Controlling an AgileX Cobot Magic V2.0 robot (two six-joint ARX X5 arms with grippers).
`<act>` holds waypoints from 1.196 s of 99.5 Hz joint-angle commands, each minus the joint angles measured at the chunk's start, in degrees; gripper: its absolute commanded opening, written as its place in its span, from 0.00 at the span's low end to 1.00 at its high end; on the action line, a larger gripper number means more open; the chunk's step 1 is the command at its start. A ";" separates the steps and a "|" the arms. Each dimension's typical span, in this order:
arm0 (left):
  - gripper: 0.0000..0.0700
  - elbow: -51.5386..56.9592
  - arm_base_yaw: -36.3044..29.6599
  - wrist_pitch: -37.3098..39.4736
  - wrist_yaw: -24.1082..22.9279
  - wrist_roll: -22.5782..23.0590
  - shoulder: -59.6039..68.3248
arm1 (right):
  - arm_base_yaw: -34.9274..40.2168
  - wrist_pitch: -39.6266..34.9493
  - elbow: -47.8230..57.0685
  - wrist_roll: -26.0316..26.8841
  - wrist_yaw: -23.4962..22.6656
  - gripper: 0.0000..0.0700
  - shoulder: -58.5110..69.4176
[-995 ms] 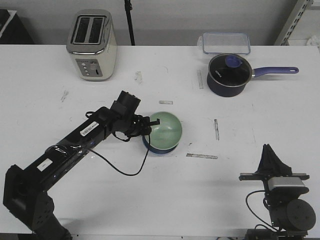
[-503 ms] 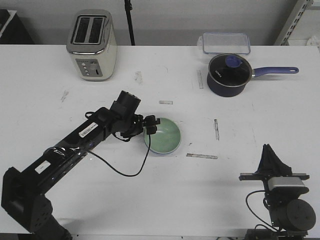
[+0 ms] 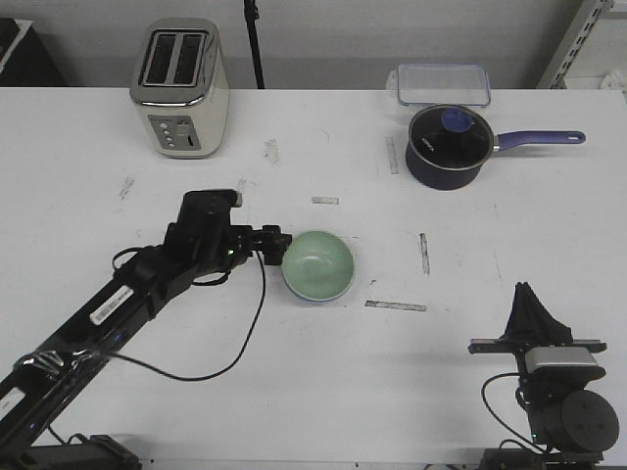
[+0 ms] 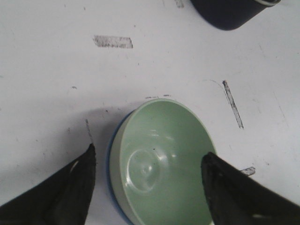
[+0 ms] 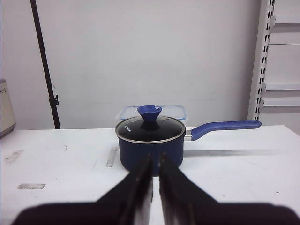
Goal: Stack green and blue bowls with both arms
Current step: 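Open the left gripper and retract it to rest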
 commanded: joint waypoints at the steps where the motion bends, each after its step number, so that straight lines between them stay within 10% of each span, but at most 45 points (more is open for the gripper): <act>1: 0.56 -3.72 1.03 4.04 0.00 4.79 -3.34 | 0.04 0.76 0.07 0.17 0.00 0.02 -0.09; 18: 0.21 -15.39 6.43 14.14 -2.19 11.76 -14.08 | 0.04 0.74 0.07 0.17 0.00 0.02 -0.09; 49: 0.14 -30.62 17.27 20.83 -3.30 29.68 -31.43 | 0.04 0.76 0.07 0.17 0.00 0.02 -0.09; 60: 0.00 -34.91 20.79 20.83 -5.81 29.83 -37.38 | 0.04 0.76 0.07 0.17 0.00 0.02 -0.09; 119: 0.00 -46.45 26.18 13.49 -6.75 29.51 -65.37 | 0.04 0.76 0.07 0.17 0.00 0.02 -0.09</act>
